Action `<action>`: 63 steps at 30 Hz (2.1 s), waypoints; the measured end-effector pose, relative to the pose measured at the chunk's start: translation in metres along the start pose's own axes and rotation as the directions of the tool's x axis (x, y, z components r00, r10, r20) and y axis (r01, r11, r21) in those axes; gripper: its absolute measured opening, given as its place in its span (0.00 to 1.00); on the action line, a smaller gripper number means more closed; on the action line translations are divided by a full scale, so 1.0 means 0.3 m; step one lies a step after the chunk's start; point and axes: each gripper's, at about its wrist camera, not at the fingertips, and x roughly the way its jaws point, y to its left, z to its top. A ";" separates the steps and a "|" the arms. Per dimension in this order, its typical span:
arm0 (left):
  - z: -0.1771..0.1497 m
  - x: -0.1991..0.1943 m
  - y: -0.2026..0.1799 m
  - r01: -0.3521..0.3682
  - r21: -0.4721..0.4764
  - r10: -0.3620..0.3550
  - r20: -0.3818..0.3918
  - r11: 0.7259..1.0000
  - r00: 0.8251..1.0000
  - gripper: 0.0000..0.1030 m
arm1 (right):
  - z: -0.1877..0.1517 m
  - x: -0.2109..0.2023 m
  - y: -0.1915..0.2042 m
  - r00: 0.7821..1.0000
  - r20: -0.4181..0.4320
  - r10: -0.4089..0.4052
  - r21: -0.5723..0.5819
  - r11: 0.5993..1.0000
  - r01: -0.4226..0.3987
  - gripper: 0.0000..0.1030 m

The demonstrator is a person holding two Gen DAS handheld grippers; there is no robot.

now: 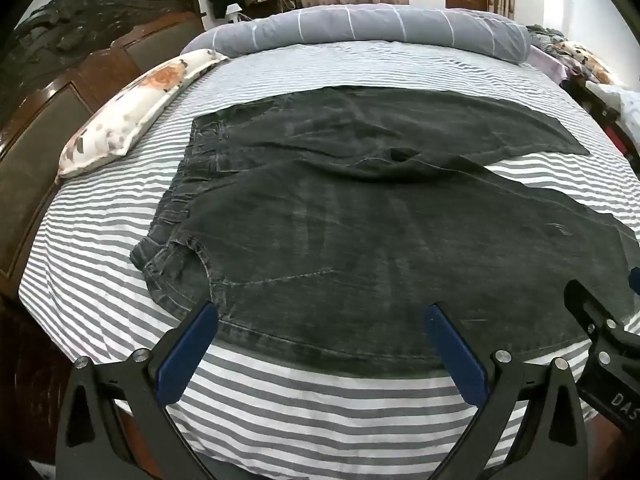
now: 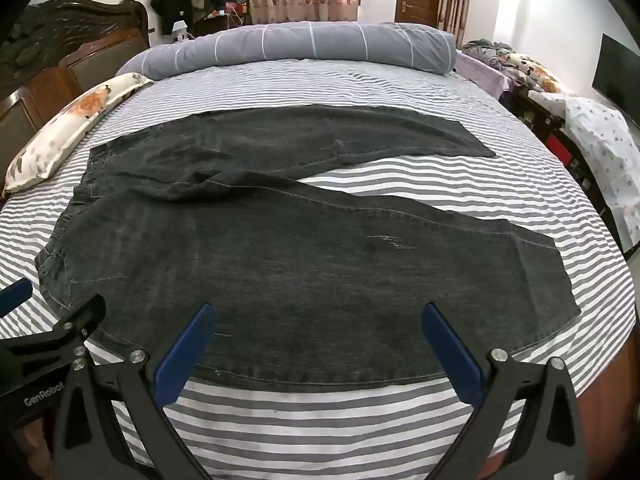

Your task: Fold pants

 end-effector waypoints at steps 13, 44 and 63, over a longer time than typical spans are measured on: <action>-0.011 0.022 0.004 0.035 0.002 -0.035 -0.023 0.999 0.999 1.00 | -0.001 0.004 -0.015 1.000 -0.006 0.017 0.002 1.000 -0.017 1.00; -0.019 0.036 0.003 0.021 0.027 -0.020 -0.040 0.999 0.999 1.00 | -0.013 0.029 0.013 0.996 -0.037 0.083 -0.017 0.996 -0.083 1.00; -0.013 0.042 0.011 0.022 0.048 -0.021 -0.029 0.999 0.999 0.99 | -0.009 0.031 0.014 0.995 -0.037 0.093 -0.016 0.995 -0.094 1.00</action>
